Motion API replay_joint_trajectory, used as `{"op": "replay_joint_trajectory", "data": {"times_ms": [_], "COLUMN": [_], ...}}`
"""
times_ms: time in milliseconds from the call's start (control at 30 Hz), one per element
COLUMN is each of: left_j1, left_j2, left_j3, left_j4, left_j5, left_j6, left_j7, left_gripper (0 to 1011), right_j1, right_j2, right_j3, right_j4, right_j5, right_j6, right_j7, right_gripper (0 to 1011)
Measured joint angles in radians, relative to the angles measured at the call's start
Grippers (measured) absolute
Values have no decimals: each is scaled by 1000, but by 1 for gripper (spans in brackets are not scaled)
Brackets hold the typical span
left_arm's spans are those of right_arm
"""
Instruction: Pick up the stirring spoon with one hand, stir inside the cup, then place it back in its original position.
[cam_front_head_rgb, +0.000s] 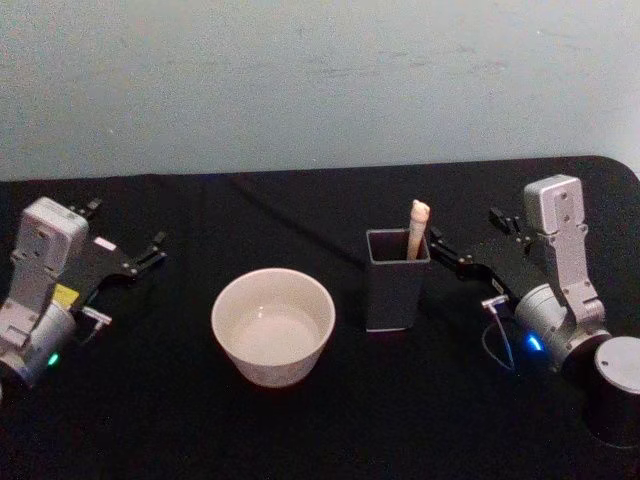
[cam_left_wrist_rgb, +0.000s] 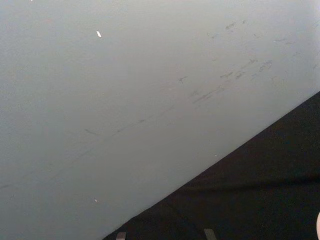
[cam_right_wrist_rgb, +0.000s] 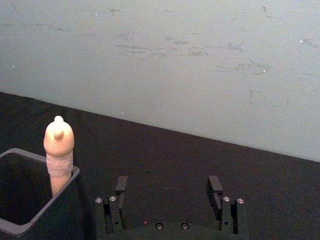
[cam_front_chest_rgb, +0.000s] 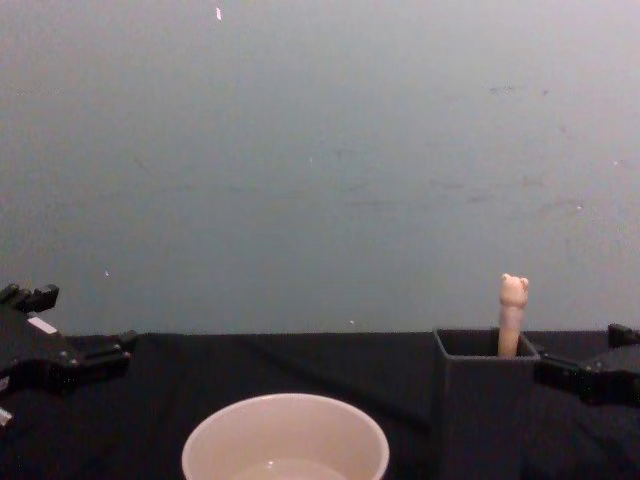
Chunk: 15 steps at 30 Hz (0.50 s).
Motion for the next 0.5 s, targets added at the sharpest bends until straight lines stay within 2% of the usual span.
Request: {"op": "replay_joint_trajectory", "data": {"times_ms": [500], "left_j1": [0], "left_j2": [0], "left_j3": [0], "left_j4": [0], "left_j5": [0], "left_j6": [0], "left_j7": [0], "left_gripper": [1001], "right_j1": [0], "right_j2": [0], "right_j3": [0], "right_j4": [0], "right_j5": [0], "right_j6": [0], "right_j7": [0], "right_gripper": [1002]}}
